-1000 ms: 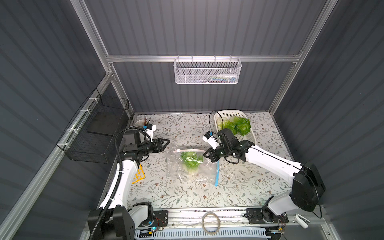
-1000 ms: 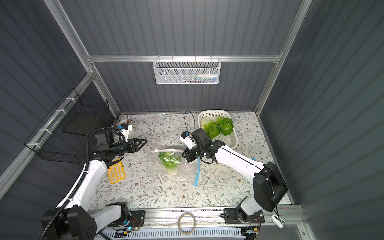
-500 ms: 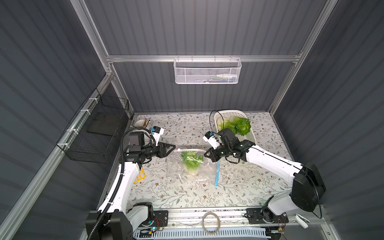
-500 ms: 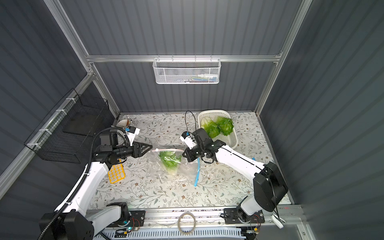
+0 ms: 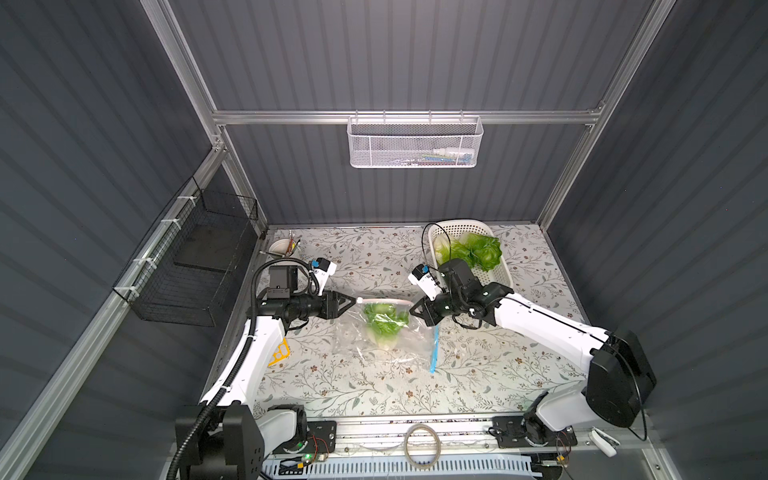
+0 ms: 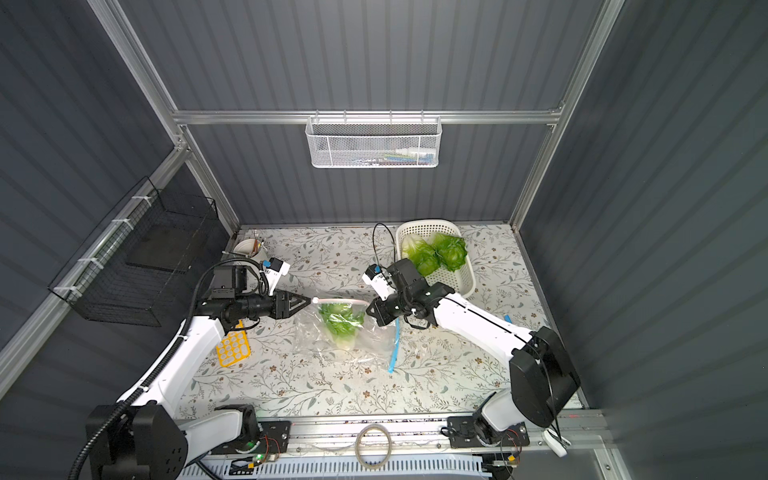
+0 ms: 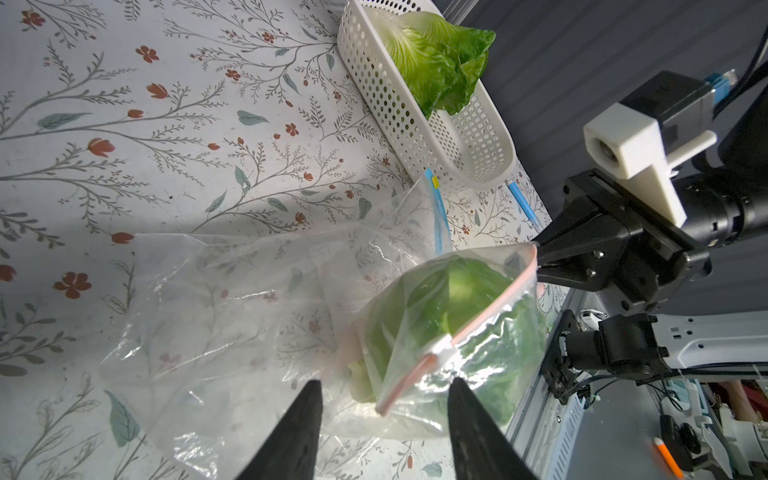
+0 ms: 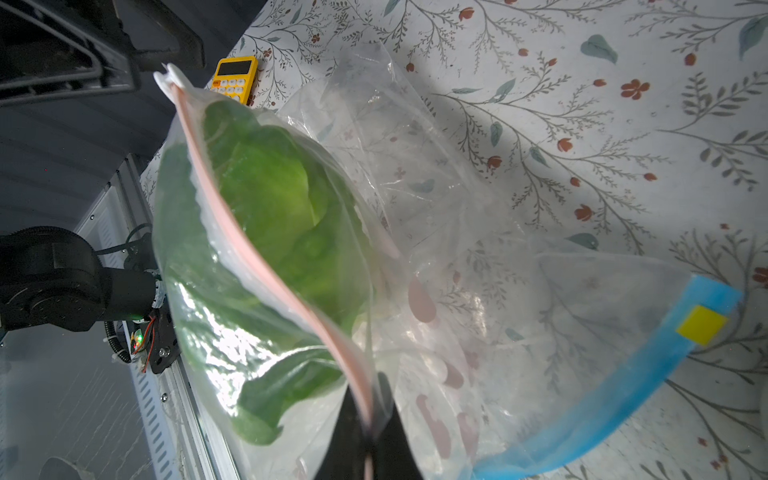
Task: Open the zip-top bag and take out the chinese cabbages
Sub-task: Place the zipper food storage bag in the zipper food storage bag.
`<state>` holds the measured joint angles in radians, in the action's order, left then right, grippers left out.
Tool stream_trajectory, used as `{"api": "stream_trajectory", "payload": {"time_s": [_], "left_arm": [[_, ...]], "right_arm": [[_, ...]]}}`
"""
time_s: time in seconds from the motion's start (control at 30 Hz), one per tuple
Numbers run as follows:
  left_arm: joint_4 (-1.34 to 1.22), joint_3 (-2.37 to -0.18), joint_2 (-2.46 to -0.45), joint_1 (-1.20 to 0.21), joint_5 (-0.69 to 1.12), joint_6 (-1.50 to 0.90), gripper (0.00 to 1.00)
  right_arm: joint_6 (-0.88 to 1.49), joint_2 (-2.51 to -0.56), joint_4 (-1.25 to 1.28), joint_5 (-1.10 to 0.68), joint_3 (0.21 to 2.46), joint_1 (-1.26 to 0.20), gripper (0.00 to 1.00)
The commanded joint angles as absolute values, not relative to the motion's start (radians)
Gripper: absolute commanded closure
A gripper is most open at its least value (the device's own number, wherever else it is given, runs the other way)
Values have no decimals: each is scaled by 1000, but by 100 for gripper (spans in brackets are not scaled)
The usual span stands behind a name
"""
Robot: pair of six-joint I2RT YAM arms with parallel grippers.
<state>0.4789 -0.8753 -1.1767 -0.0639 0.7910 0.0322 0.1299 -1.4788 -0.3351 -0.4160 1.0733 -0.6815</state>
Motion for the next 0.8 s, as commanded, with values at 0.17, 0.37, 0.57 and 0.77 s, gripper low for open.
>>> {"api": "stream_trajectory", "payload": {"time_s": [0.17,0.37,0.57,0.77], "left_arm": [[475,-878,-1202,-93,857,35,54],[463,-876,-1207,-101,864,26,60],[461,-875,-1199,-101,862,24,72],[451,-872,-1195,-103,872,14,80]], "right_arm": [[130,-1461,-315,-434,1057,-676,100],[135,-1460,-305,-434,1051,-673,100],[139,-1461,-304,-434,1046,-670,100],[144,-1463,-305,-437,1046,-670,100]]}}
